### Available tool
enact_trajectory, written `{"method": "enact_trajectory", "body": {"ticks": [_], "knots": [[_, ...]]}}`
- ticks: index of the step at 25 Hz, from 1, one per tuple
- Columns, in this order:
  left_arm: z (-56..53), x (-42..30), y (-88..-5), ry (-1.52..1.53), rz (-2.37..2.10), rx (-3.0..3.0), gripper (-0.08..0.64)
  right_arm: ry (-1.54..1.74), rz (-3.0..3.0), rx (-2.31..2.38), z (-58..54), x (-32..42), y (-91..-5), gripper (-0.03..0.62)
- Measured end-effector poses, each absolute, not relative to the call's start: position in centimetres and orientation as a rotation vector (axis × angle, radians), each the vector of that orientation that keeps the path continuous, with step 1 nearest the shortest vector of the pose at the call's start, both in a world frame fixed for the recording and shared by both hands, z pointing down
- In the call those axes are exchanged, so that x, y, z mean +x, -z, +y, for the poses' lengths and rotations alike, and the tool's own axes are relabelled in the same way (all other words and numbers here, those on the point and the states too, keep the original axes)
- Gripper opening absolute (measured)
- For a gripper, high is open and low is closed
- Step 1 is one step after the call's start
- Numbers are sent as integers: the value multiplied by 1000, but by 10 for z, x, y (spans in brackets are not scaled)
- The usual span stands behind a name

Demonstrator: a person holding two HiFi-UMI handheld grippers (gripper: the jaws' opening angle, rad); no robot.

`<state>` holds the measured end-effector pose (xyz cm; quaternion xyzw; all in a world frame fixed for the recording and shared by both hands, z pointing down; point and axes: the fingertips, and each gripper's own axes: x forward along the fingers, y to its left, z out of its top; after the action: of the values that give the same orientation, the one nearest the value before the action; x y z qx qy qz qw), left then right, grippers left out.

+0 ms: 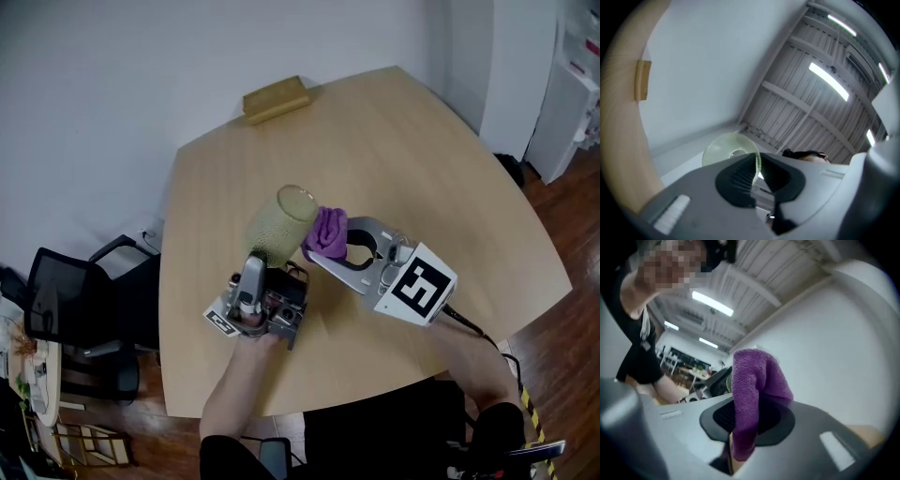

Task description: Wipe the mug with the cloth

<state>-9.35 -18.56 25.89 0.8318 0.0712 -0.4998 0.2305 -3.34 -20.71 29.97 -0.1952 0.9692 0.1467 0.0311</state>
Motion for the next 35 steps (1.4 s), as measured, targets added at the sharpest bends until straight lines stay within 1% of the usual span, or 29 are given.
{"method": "enact_trajectory", "body": {"ticks": [5, 8, 10, 13, 14, 15, 17, 21, 25, 27, 28, 29, 30, 33, 34, 35], "knots": [[-187, -90, -264, 1315, 177, 2322, 49, -906, 3196, -697, -201, -59, -341, 49], [-191, -92, -266, 1315, 161, 2320, 46, -1050, 3245, -774, -210, -56, -356, 51], [-191, -96, -265, 1338, 162, 2320, 44, -953, 3215, -824, -220, -45, -350, 52], [-190, -99, -263, 1356, 167, 2322, 43, -548, 2953, -864, -234, -10, -304, 52], [-190, -99, -263, 1353, 169, 2320, 43, -483, 2886, -902, -236, 1, -291, 52], [-190, -98, -263, 1346, 171, 2316, 44, -505, 2866, -937, -237, 8, -285, 52], [-190, -95, -265, 1325, 185, 2308, 44, -715, 2943, -963, -231, -1, -290, 52], [-184, -88, -263, 1283, 244, 2326, 48, -1218, 3097, -937, -215, -43, -328, 52], [-174, -78, -263, 1198, 270, 2405, 49, -1707, 3115, -921, -209, -56, -364, 52], [-171, -76, -264, 1187, 270, 2428, 46, -1782, 3141, -886, -208, -59, -378, 52], [-172, -78, -264, 1201, 270, 2426, 44, -1698, 3172, -881, -210, -58, -378, 52], [-173, -81, -262, 1228, 271, 2414, 44, -1518, 3208, -882, -215, -54, -374, 52], [-175, -85, -260, 1258, 270, 2402, 43, -1252, 3228, -877, -221, -47, -366, 52], [-177, -92, -257, 1300, 265, 2409, 43, -186, 3002, -650, -241, -8, -320, 54], [-176, -93, -258, 1294, 265, 2417, 43, 126, 2825, -513, -245, 8, -303, 55], [-176, -93, -259, 1282, 267, 2424, 43, 367, 2635, -362, -249, 22, -290, 54]]}}
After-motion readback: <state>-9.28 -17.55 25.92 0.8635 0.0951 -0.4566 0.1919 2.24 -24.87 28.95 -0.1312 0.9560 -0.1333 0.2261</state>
